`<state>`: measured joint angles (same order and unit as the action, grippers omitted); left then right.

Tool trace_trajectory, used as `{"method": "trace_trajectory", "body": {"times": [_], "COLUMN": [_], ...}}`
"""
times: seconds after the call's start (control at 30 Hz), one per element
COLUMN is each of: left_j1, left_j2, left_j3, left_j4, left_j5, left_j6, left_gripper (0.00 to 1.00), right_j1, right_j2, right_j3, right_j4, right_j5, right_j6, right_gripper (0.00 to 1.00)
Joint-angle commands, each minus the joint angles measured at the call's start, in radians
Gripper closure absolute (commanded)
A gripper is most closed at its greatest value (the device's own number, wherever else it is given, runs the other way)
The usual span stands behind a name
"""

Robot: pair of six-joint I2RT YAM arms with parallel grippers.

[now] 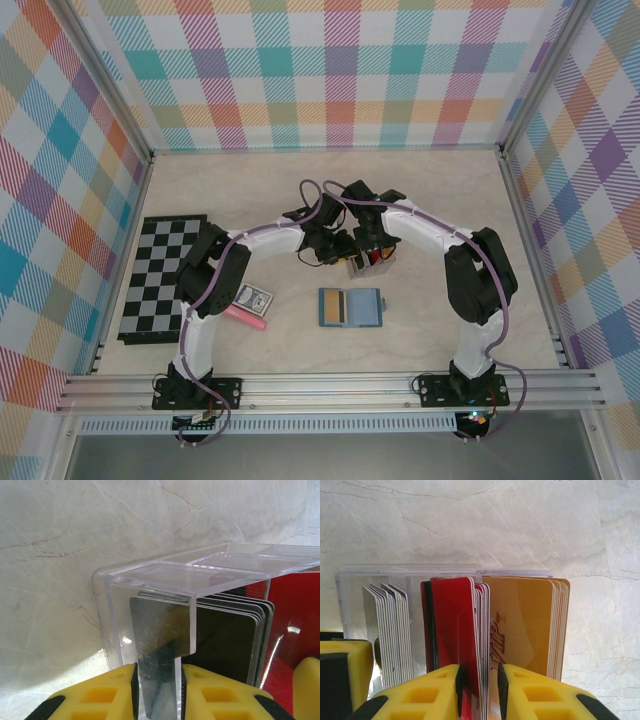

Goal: Put the credit cards into the card holder
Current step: Pick up the credit card from the storage box.

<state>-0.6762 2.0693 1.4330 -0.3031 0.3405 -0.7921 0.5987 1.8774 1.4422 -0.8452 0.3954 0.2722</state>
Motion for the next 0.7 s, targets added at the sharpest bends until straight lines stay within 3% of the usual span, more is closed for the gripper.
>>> {"method": "trace_trajectory", "body": {"times": [0.0,0.43,0.67], "left_j1": [0.01,0.01,0.01], "left_j2": [-0.006,-0.009,-0.011], "left_j3": [-0.031,-0.033,-0.038], "left_j4": [-0.047,-0.049,-0.052], "left_j5": [-0.011,-0.014,-0.015], "left_j6": [0.021,0.021,0.022], "left_gripper": [0.75,0.75,0.75], "right_j1": [0.0,0.0,0.0], "right_j2": [-0.022,-0.04,-0.067], "right_j3": [0.019,0.007,-0.002], "right_j4": [-0.049,-0.065,-0.064], "right_j5": [0.049,0.069,0.052], "right_j6": [-0.002,0.02,0.036], "right_gripper": [0.74,0.8,0.9]}}
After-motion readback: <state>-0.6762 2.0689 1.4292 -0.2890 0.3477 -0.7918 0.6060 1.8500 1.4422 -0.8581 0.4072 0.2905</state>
